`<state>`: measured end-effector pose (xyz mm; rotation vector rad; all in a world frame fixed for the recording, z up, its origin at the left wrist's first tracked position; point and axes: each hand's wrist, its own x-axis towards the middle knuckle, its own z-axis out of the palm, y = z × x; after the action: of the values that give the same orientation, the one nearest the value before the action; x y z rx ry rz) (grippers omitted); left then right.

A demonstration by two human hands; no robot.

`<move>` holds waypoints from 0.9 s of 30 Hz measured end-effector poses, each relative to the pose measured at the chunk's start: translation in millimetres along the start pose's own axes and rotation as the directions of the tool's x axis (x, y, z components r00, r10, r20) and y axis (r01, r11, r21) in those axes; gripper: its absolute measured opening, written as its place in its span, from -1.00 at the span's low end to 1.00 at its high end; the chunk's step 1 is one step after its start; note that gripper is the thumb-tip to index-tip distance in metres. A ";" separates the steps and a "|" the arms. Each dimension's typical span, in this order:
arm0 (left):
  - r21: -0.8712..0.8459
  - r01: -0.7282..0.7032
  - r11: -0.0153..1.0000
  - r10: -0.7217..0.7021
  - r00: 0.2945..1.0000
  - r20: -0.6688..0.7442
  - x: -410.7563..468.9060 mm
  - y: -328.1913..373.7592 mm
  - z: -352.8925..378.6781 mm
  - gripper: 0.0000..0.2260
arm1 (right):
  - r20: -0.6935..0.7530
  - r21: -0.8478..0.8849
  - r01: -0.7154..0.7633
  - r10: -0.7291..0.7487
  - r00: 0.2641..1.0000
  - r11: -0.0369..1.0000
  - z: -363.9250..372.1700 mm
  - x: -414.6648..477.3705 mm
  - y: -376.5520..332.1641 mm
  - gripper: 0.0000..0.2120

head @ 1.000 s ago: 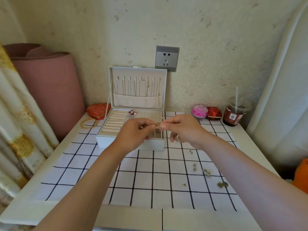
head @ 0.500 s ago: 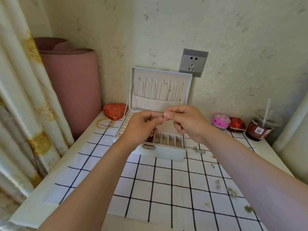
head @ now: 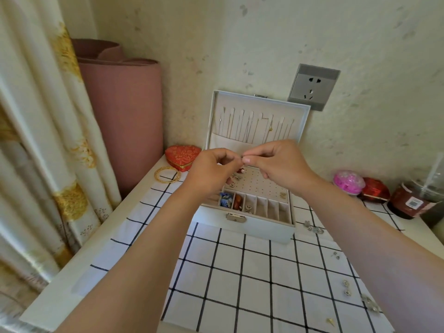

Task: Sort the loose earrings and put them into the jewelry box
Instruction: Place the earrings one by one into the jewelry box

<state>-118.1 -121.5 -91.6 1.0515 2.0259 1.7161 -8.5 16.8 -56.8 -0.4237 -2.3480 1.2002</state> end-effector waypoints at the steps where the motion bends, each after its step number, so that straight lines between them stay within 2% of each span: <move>1: 0.017 0.003 1.000 -0.003 1.000 0.006 0.6 -3.1 -0.2 -0.89 | 0.016 -0.039 0.023 -0.022 1.000 0.999 1.9 1.6 2.9 -0.91; 4: 0.061 0.012 0.998 -0.013 1.000 0.021 2.6 -10.0 -0.4 -0.91 | 0.032 -0.156 0.082 -0.078 0.996 0.984 5.6 8.3 13.3 -0.91; 7: 0.123 0.002 0.992 -0.004 1.000 0.011 4.7 -12.5 -0.3 -0.89 | -0.025 -0.264 0.074 -0.084 0.996 0.962 8.0 14.7 26.9 -0.93; 10: 0.150 0.019 0.988 -0.017 1.000 -0.018 5.2 -13.2 -0.5 -0.91 | -0.065 -0.503 0.019 -0.059 0.996 0.864 11.7 16.2 42.8 -0.94; 12: 0.137 0.039 0.990 -0.036 0.999 -0.025 4.9 -13.9 -1.2 -0.94 | -0.053 -0.596 -0.010 -0.027 0.998 0.803 14.8 14.9 48.3 -0.93; 18: 0.111 0.014 0.994 -0.011 0.999 -0.034 2.5 -13.6 -3.0 -0.97 | -0.043 -0.631 0.046 -0.095 0.995 0.775 20.0 12.0 49.8 -0.96; 21: 0.046 0.029 0.999 -0.027 0.999 -0.047 2.3 -12.5 -3.4 -0.97 | -0.022 -0.666 0.083 -0.131 0.991 0.742 21.9 10.7 47.8 -0.94; 24: 0.001 0.053 0.999 -0.053 0.997 -0.060 2.3 -11.0 -3.2 -0.97 | 0.050 -0.687 0.145 -0.152 0.987 0.712 18.4 10.1 44.2 -0.91; 27: -0.034 0.091 0.995 -0.093 0.994 -0.064 1.3 -7.9 -2.7 -0.93 | 0.134 -0.660 0.161 -0.095 0.986 0.734 13.1 11.2 43.2 -0.87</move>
<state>-123.4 -122.8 -98.0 0.8881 2.0463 1.7510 -22.4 37.8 -95.9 -0.4252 -2.7912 0.2614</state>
